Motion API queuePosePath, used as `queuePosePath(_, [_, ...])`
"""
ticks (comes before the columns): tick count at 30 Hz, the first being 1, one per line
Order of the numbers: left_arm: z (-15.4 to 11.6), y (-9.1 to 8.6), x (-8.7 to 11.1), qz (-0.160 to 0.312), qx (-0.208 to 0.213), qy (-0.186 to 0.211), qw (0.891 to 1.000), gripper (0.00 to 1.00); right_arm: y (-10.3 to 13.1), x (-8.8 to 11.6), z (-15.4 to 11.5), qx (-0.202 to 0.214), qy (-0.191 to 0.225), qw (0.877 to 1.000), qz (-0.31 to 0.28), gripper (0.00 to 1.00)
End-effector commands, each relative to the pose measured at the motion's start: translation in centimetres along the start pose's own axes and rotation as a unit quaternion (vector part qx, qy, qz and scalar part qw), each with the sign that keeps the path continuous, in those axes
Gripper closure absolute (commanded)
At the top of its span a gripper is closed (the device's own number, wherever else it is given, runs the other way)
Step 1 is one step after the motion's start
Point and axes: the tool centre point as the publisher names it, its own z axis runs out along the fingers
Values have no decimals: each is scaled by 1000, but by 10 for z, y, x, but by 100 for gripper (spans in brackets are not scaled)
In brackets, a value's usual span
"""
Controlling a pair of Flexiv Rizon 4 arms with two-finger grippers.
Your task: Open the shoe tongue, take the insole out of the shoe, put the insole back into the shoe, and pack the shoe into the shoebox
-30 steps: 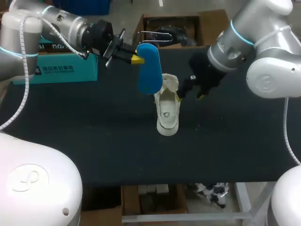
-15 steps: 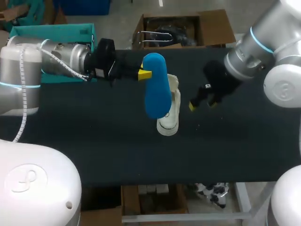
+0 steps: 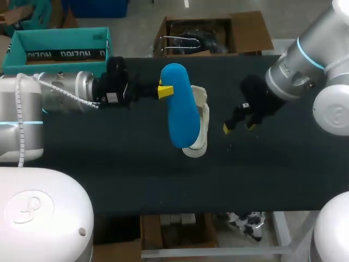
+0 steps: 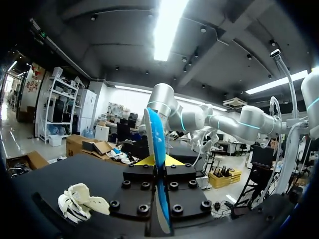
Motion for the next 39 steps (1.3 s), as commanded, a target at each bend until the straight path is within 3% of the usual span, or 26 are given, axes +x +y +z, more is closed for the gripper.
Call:
queuePosePath(1, [-4,2,-9,-25,-2,-14,1000,100,-8,3,-6,2,-5,1000,0,0])
queuePosePath(9, [-4,2,-9,-25,-2,-14,1000,100,-8,3,-6,2,-5,1000,0,0])
queuePosePath(13, [-4,2,-9,-25,-2,-14,1000,100,1,16,-17,54,38,996,67,0])
queuePosePath(16, [-4,2,-9,-25,-2,-14,1000,100,6,27,-25,74,120,973,184,0])
queuePosePath(17, [-4,2,-9,-25,-2,-14,1000,100,8,35,-27,96,146,966,191,0])
queuePosePath(18, [-4,2,-9,-25,-2,-14,1000,100,9,48,-29,106,133,968,186,0])
queuePosePath(30, [-4,2,-9,-25,-2,-14,1000,100,9,48,-29,106,133,968,186,0])
queuePosePath(31, [-4,2,-9,-25,-2,-14,1000,100,14,47,-26,124,158,957,210,0])
queuePosePath(32, [-4,2,-9,-25,-2,-14,1000,100,17,48,-24,129,144,954,228,0])
queuePosePath(33, [-4,2,-9,-25,-2,-14,1000,100,20,51,-24,137,157,943,260,0])
queuePosePath(35, [-4,2,-9,-25,-2,-14,1000,100,24,58,-22,149,170,916,331,0])
queuePosePath(37, [-4,2,-9,-25,-2,-14,1000,100,24,68,-19,173,215,862,424,0])
queuePosePath(39, [-4,2,-9,-25,-2,-14,1000,100,22,89,-22,192,183,850,455,0])
